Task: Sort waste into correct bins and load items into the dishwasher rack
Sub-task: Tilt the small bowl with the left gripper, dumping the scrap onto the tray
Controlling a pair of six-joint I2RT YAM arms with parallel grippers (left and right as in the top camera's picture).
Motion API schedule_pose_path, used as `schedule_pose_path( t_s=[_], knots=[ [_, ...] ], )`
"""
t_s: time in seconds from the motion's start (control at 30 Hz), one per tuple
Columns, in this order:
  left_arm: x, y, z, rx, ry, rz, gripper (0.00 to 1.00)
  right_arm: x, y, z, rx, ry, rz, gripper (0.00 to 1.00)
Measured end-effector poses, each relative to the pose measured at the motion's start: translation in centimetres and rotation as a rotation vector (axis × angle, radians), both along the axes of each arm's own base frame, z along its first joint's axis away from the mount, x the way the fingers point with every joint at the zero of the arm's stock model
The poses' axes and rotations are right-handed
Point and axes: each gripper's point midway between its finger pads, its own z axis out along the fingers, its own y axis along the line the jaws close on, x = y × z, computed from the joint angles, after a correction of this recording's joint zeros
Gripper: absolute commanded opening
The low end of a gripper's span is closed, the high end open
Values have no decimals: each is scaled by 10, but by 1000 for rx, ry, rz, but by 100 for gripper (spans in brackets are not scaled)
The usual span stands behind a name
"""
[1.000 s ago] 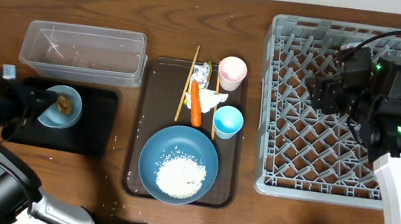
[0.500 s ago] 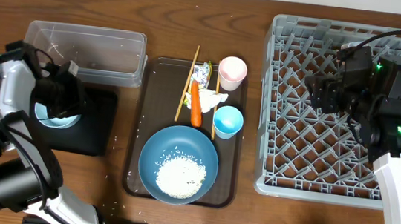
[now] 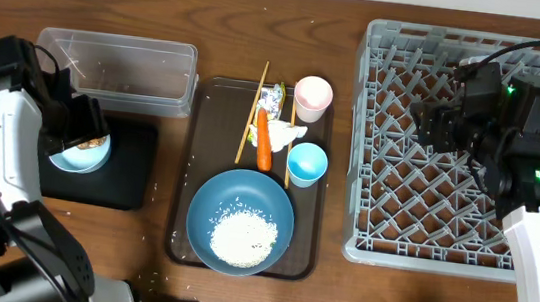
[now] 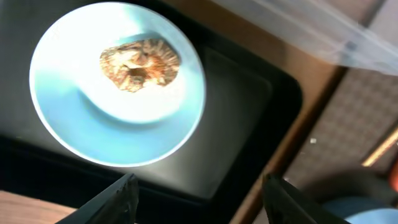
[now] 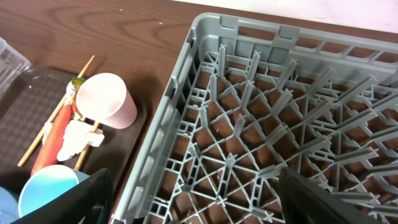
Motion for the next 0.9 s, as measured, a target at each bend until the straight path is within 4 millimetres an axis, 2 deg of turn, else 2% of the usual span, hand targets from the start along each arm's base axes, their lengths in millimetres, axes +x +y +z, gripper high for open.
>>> schedule_pose_path(
  t_s=[0.33, 0.67, 0.9],
  knots=[
    [4, -1, -39, 24, 105, -102, 58, 0, 0, 0, 0, 0, 0, 79],
    [7, 7, -60, 69, 154, -125, 51, 1, 0, -1, 0, 3, 0, 79],
    [6, 3, -77, 61, 205, -147, 46, 5, 0, -15, 0, 42, 0, 81]
  ],
)
